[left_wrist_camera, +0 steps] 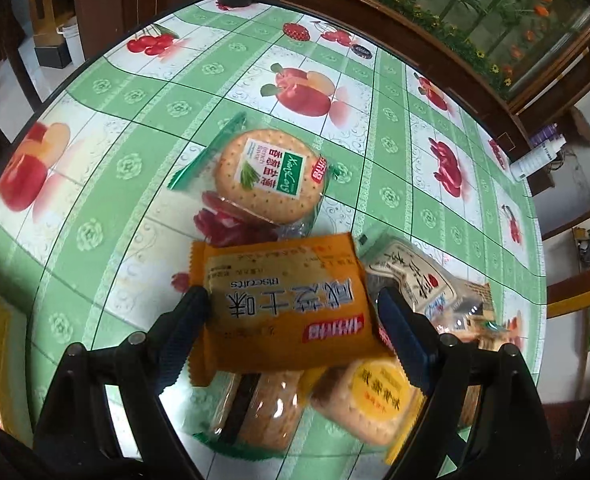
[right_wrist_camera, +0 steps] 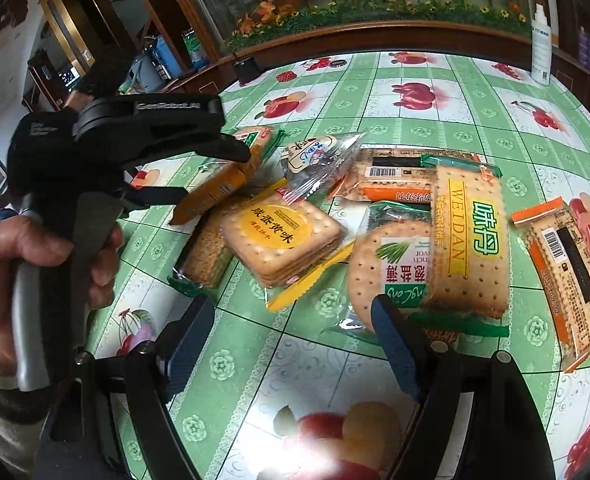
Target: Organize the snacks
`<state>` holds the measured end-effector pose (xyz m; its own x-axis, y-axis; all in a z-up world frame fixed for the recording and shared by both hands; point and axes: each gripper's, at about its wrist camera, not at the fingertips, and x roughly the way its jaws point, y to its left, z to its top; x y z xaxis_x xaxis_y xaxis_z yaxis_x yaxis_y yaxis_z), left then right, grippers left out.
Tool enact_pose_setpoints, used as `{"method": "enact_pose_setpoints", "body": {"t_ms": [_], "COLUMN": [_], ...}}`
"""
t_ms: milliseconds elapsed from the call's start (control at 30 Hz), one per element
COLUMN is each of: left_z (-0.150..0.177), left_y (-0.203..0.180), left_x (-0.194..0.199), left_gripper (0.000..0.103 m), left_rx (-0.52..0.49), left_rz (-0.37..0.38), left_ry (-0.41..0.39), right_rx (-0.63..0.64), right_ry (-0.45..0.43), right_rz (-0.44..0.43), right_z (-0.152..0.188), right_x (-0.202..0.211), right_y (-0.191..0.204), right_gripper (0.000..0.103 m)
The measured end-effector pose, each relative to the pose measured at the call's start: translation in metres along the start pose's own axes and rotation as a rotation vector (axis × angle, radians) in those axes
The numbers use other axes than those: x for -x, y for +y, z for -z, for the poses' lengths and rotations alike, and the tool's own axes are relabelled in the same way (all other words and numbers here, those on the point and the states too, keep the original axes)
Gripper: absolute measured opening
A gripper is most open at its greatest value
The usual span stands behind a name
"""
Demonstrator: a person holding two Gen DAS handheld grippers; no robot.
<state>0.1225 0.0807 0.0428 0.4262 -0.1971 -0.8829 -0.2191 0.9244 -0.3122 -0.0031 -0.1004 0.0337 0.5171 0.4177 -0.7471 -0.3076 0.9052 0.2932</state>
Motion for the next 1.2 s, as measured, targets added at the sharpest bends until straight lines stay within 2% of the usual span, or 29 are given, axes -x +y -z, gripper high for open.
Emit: {"method": "enact_pose_setpoints", "body": {"t_ms": [167, 400, 500, 567, 733, 867, 933, 1067, 1133, 1200], "left_z": [-0.009, -0.006, -0.007, -0.009, -0.012, -0.012, -0.013, -0.013, -0.013, -0.012], "left_y": [0.002, 0.004, 0.008, 0.010, 0.018, 0.031, 0.036, 0.041, 0.042, 0.042], "left_x": [-0.009, -0.013, -0.014, -0.014, -0.011, -0.006, -0.005, -0.003, -0.003, -0.003], "left_gripper": [0.087, 0.086, 0.082, 0.075, 0.072, 0.072, 0.072, 0.072, 0.072, 0.072], "left_rx": [0.001, -0.058, -0.064, -0.079, -0.101, -0.092, -0.083, -0.081, -0.080, -0.080], "left_rz": [-0.029, -0.067, -0.064, -0.080, -0.084, -0.084, -0.085, -0.081, -0.080, -0.080], "left_ry": [0.011, 0.006, -0.004, -0.015, -0.006, -0.001, 0.001, 0.007, 0.005, 0.005], "right_rx": [0.000, 0.011, 0.029, 0.056, 0.126, 0.254, 0.309, 0.403, 0.419, 0.385], "right_ry": [0.007, 0.003, -0.008, -0.013, -0.019, 0.031, 0.041, 0.114, 0.139, 0.162], "right_rz": [0.005, -0.006, 0.006, 0.022, 0.002, -0.023, -0.004, -0.012, -0.010, -0.043], "right_z": [-0.002, -0.004, -0.007, -0.009, -0.019, -0.035, -0.040, -0.049, -0.051, -0.052], "right_x": [-0.002, -0.003, -0.003, -0.004, -0.009, -0.029, -0.037, -0.063, -0.075, -0.083], "right_y": [-0.002, 0.000, 0.005, 0.010, 0.023, 0.031, 0.032, 0.030, 0.027, 0.022], "right_gripper": [0.081, 0.081, 0.081, 0.081, 0.081, 0.081, 0.083, 0.084, 0.084, 0.085]}}
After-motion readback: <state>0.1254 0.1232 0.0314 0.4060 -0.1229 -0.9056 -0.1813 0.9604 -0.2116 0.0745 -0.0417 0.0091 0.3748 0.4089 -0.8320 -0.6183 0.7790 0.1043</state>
